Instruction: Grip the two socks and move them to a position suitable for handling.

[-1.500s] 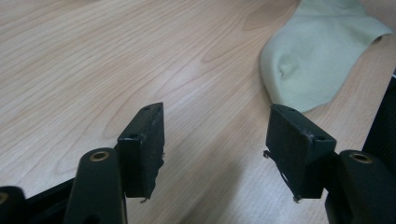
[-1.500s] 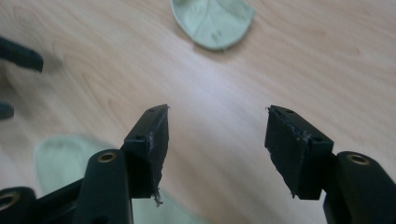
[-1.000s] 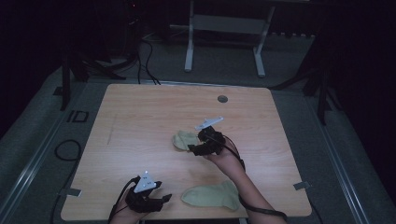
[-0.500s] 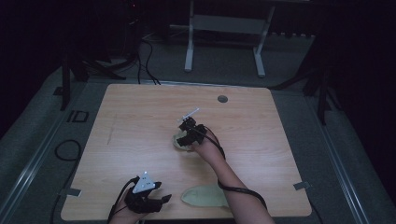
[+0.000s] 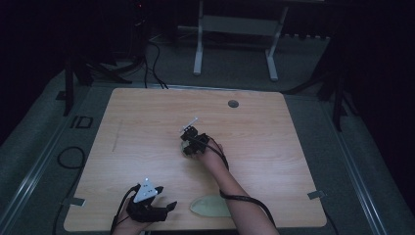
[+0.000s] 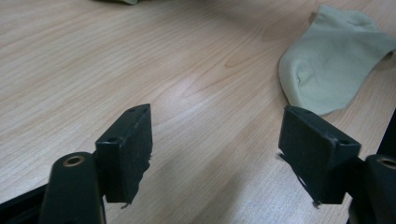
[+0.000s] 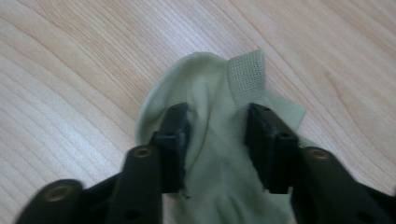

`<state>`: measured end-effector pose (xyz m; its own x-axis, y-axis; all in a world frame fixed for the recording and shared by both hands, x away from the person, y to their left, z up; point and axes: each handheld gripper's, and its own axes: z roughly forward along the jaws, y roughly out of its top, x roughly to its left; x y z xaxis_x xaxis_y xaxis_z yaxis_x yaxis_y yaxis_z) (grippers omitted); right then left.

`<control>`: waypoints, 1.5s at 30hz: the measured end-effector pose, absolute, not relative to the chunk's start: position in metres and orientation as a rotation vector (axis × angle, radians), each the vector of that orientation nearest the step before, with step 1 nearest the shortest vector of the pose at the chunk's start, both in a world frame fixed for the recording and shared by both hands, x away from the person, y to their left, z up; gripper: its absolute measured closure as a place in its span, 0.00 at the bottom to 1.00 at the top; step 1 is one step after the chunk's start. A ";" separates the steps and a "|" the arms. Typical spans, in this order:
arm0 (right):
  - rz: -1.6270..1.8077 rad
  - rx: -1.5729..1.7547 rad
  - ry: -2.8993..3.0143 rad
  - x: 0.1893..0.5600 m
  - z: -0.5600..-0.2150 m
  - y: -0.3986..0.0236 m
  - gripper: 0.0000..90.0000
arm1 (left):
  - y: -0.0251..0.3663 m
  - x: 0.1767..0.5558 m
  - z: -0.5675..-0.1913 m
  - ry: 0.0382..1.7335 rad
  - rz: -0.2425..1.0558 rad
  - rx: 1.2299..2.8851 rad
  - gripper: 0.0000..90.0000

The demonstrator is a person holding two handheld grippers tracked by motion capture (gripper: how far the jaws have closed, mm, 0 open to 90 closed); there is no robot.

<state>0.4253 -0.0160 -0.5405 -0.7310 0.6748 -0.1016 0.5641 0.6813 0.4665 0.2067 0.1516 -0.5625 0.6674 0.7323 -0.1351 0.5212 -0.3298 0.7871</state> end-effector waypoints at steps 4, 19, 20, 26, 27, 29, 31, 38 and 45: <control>0.602 0.966 2.581 0.423 -0.542 -0.014 0.85 | 0.153 0.206 -0.562 0.973 0.313 2.003 0.28; 0.715 0.948 2.528 0.400 -0.499 -0.051 0.93 | 0.152 0.204 -0.565 0.984 0.300 2.010 0.28; 0.729 0.952 2.521 0.396 -0.495 -0.056 0.93 | 0.152 0.205 -0.565 0.981 0.297 2.016 0.28; 0.772 0.953 2.486 0.374 -0.479 -0.086 0.93 | 0.147 0.204 -0.566 0.979 0.282 2.021 0.28; 0.770 0.954 2.481 0.369 -0.478 -0.090 0.93 | 0.147 0.204 -0.566 0.980 0.283 2.024 0.28; 0.773 0.956 2.480 0.361 -0.478 -0.099 0.93 | 0.146 0.204 -0.566 0.977 0.282 2.028 0.28; 0.766 0.960 2.485 0.352 -0.480 -0.106 0.93 | 0.144 0.204 -0.567 0.979 0.282 2.029 0.28; 0.757 0.995 2.485 0.324 -0.497 -0.127 0.93 | 0.141 0.205 -0.567 0.978 0.284 2.037 0.28; 0.786 1.025 2.511 0.303 -0.516 -0.132 0.93 | 0.140 0.207 -0.567 0.983 0.289 2.035 0.28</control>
<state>0.3031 -0.1317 -0.5164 -0.6928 0.7166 -0.0807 0.5428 0.5919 0.5958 0.2067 0.1400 -0.5671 0.6661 0.7325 -0.1410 0.5397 -0.3427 0.7690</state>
